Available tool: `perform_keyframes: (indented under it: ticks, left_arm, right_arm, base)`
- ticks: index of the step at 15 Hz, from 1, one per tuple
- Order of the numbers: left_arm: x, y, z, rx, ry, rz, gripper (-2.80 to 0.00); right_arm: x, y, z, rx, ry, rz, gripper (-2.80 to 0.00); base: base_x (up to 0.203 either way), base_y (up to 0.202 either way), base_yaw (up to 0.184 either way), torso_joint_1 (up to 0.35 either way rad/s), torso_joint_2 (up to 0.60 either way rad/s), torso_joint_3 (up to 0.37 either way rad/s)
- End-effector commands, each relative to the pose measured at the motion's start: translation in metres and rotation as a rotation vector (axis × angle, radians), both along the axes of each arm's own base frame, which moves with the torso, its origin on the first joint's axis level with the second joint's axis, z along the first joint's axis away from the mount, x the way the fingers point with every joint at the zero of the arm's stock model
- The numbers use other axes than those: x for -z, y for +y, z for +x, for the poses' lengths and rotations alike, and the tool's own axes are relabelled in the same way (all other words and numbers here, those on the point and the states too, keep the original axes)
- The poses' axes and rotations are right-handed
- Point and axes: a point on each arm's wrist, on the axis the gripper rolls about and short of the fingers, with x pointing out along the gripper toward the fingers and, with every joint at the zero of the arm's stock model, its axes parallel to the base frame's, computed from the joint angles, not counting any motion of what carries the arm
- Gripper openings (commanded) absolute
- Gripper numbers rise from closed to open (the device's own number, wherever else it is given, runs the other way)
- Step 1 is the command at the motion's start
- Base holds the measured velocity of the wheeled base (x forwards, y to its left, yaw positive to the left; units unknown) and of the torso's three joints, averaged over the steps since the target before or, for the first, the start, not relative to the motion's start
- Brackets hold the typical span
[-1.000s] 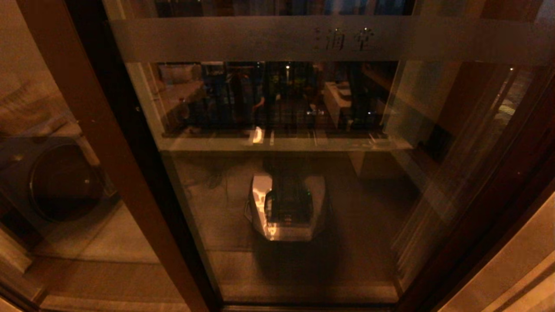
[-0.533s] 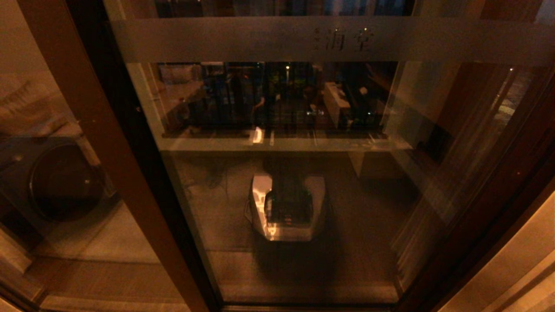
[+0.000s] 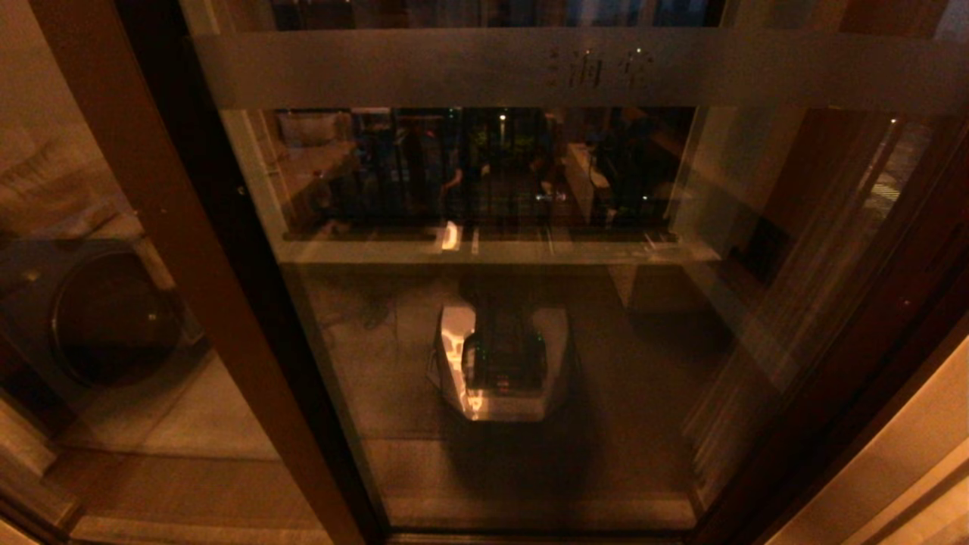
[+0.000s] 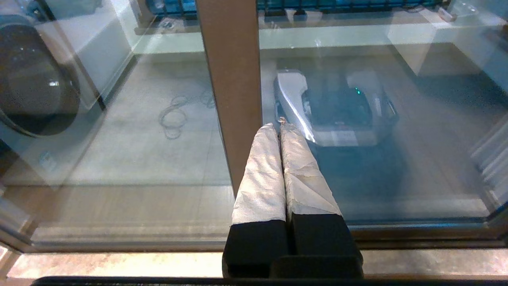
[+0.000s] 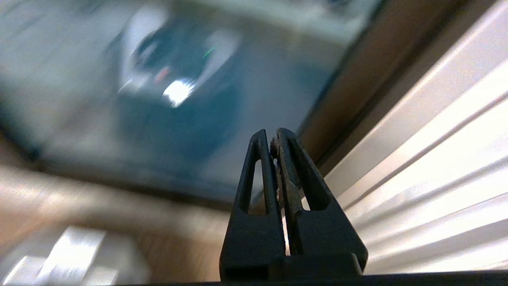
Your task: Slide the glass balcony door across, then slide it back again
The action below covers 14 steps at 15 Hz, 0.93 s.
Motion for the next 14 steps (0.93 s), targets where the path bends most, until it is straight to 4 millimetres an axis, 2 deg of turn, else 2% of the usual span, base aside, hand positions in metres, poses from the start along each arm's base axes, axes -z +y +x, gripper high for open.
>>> perform_keyframes:
  ticks: [1,3,5,14]
  left_arm:
    - [-0.0001,0.0,0.0001,0.0,0.001,0.001,-2.8]
    - [0.0,0.0,0.0001,0.0,0.002,0.001,-2.8]
    - [-0.0001,0.0,0.0001,0.0,0.001,0.001,-2.8]
    - [-0.0001,0.0,0.0001,0.0,0.001,0.001,-2.8]
  right_arm:
    - [0.0099,-0.0007,0.0108,0.032,-0.111,0.015,-2.8]
    - [0.0054,-0.0007,0.0102,0.035,-0.147,0.079,-2.8]
    - [0.0129,0.0002,0.0119,0.0,-0.109,0.141,-2.8]
    - [0.0127,0.0002,0.012,0.002,-0.108,0.18,-2.8]
  base:
    - [0.0,0.0,0.0,0.0,0.0,0.0]
    - [0.0,0.0,0.0,0.0,0.0,0.0]
    - [0.0,0.0,0.0,0.0,0.0,0.0]
    - [0.0,0.0,0.0,0.0,0.0,0.0]
